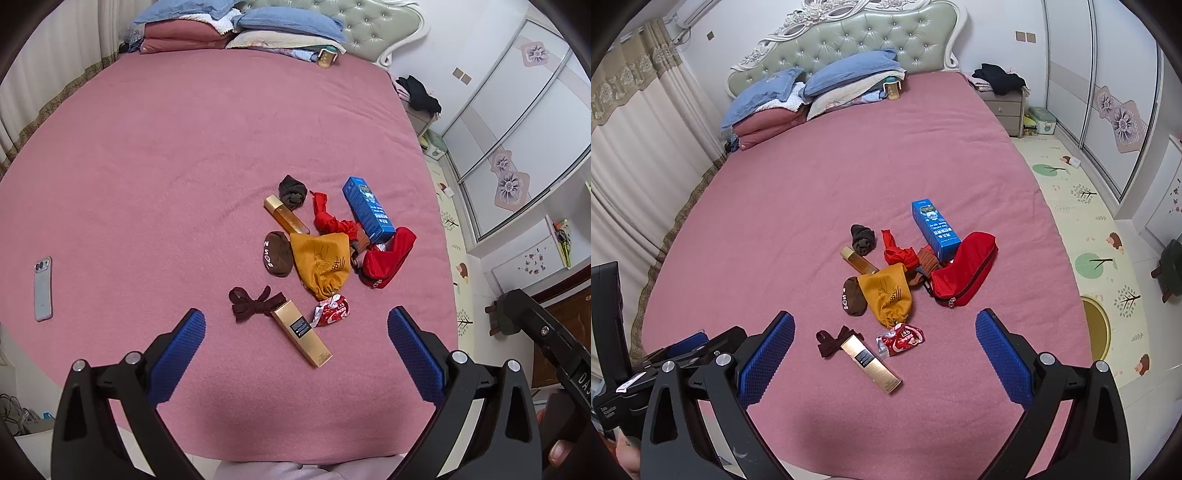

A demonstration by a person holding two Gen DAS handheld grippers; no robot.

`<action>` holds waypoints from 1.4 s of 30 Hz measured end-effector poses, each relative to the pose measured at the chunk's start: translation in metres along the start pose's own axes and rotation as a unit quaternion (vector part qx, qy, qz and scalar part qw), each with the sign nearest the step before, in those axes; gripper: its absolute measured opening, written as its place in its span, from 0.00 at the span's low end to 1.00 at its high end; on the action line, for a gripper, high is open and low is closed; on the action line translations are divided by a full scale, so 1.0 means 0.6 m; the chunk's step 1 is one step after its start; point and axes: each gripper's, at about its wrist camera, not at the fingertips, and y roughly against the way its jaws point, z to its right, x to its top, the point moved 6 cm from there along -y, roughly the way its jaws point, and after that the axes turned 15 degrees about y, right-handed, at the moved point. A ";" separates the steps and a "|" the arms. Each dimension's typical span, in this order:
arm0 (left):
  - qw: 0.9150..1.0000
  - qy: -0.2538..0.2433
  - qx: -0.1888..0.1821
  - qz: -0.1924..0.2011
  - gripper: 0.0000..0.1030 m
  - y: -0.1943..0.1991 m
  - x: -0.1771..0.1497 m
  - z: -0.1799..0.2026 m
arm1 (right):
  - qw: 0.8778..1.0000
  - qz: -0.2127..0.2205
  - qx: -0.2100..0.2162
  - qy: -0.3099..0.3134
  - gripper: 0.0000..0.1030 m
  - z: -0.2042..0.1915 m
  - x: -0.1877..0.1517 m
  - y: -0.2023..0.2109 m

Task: Collect trash
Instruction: 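Move both tools toward the pile of items on the bed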

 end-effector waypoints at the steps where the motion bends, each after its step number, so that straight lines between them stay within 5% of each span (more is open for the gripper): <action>1: 1.000 0.000 0.001 -0.001 0.96 -0.001 0.000 0.000 | 1.000 -0.001 0.001 -0.001 0.92 0.001 0.000 -0.001; 23: 1.000 0.000 0.018 -0.021 0.96 -0.041 0.025 -0.001 | 1.000 -0.022 0.017 -0.001 0.92 0.004 0.015 -0.050; 42: 0.998 0.004 0.043 -0.050 0.96 -0.172 0.051 -0.029 | 0.998 -0.050 0.031 0.016 0.92 0.010 0.018 -0.172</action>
